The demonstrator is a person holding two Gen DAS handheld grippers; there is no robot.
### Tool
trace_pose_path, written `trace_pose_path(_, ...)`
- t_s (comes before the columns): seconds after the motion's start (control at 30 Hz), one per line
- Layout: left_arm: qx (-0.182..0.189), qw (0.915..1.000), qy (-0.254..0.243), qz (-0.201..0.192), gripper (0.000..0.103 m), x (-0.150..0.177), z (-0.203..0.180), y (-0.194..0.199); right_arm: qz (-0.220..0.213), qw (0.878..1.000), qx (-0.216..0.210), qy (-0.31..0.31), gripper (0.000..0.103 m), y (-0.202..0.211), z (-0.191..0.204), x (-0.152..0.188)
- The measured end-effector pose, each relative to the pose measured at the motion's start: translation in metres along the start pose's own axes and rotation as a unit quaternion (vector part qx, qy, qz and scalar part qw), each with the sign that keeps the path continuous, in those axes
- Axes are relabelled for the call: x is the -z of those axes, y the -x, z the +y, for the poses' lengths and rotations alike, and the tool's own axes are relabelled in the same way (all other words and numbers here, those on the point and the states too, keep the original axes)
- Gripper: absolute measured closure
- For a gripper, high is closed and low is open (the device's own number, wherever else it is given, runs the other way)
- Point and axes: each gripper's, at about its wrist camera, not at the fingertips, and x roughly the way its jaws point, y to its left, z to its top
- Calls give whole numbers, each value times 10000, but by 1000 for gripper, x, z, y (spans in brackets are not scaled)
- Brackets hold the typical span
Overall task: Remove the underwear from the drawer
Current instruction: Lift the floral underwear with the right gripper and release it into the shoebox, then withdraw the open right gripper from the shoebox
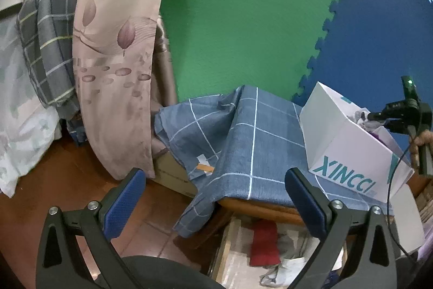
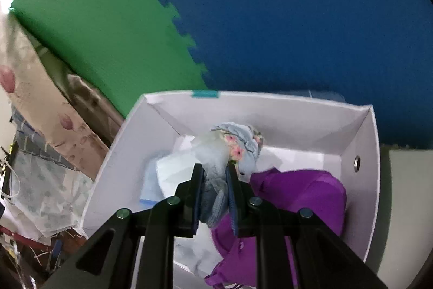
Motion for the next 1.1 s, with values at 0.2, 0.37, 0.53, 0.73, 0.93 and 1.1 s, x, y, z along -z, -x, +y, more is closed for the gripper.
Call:
trace_pose_path(0.2,-21,10000,-85,28,1,0,-4,-1,34,10000,68,-65,77,-5,-4,2)
trace_pose_path(0.37,-58,9999,-147,34,1,1,-7,-1,15,9999,149,-3,57,-2,-3,6)
trace_pose_path(0.53,-95,9997,-210,73,1,1,-8,-3,-200,9998,48,-85,55,9,-7,12)
trace_pose_path(0.73,-110,9994,-302,95,1,1,-11,-4,-785,9967,-179,-44,55,48,-17,46)
trace_pose_path(0.93,-130,9986,-491,135,1,2,-19,-5,-1362,9893,319,419,54,98,-36,116)
trace_pose_path(1.1,-183,9973,-699,157,1,4,-27,-7,-1895,9710,1217,806,44,141,-59,193)
